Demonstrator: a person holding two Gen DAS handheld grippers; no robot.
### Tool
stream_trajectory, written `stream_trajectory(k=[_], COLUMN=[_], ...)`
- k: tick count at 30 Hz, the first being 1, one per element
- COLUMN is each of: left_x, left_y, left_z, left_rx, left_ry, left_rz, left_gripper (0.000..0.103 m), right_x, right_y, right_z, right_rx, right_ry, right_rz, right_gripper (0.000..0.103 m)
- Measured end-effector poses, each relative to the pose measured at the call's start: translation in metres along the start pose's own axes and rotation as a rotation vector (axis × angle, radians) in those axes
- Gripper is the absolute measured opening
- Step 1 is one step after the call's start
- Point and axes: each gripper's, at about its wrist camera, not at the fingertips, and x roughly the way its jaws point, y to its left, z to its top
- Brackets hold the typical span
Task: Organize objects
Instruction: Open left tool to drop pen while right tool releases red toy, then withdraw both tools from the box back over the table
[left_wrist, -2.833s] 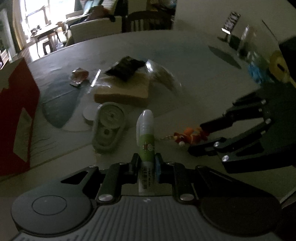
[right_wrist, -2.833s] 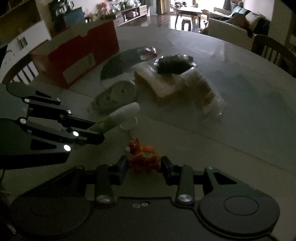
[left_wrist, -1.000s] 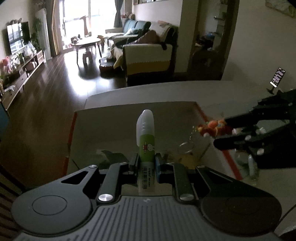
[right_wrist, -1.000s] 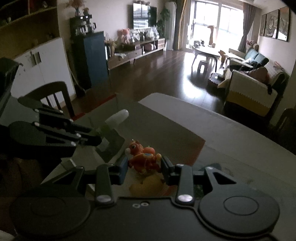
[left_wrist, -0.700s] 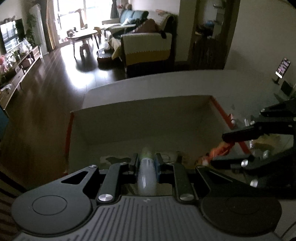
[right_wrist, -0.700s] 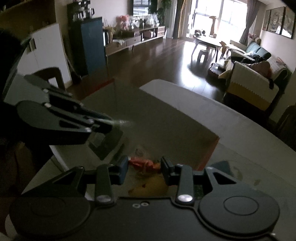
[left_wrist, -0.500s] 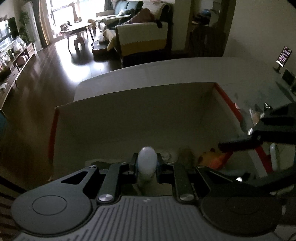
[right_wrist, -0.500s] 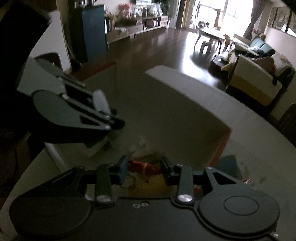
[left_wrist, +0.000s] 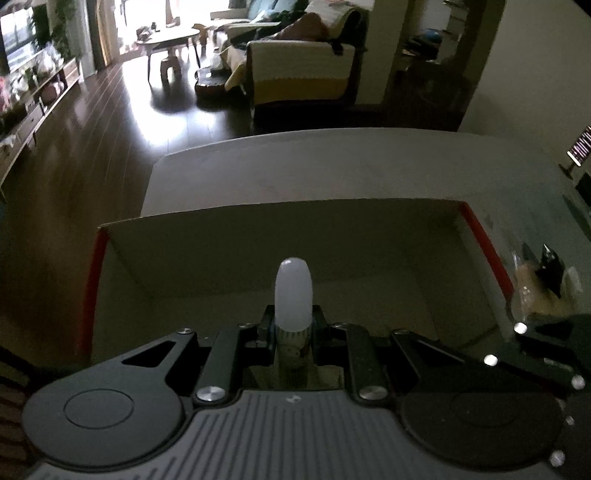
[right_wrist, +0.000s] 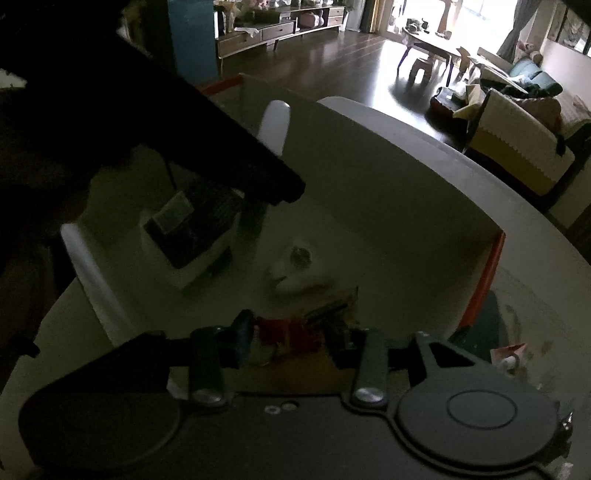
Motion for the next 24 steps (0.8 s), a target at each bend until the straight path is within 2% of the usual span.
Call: stream_trajectory(k=[5,15,24], left_x=[0.009,0.004,-0.022], left_y=[0.003,-0.002,-0.008], left_z=[0.006,0.0,-0.008], left_rx=[-0.023,-0.022,-0.021], left_ry=[0.021,0.035,0.007], left_rz=[0.007,0.017,0.018], left_gripper=[0.017,0.017,0.017], right_x=[-0.019,-0.058,-0.085], right_y=[-0.01,-0.029,-0.038], right_z=[-0.001,-0.009,-0.021], right_rx=[0.029,0.103,0.132], right_ry=[-0.042,-0.122,-0.173], right_rz=[0.016,0.028,0.037], right_gripper=[0.052,0.057,0.059])
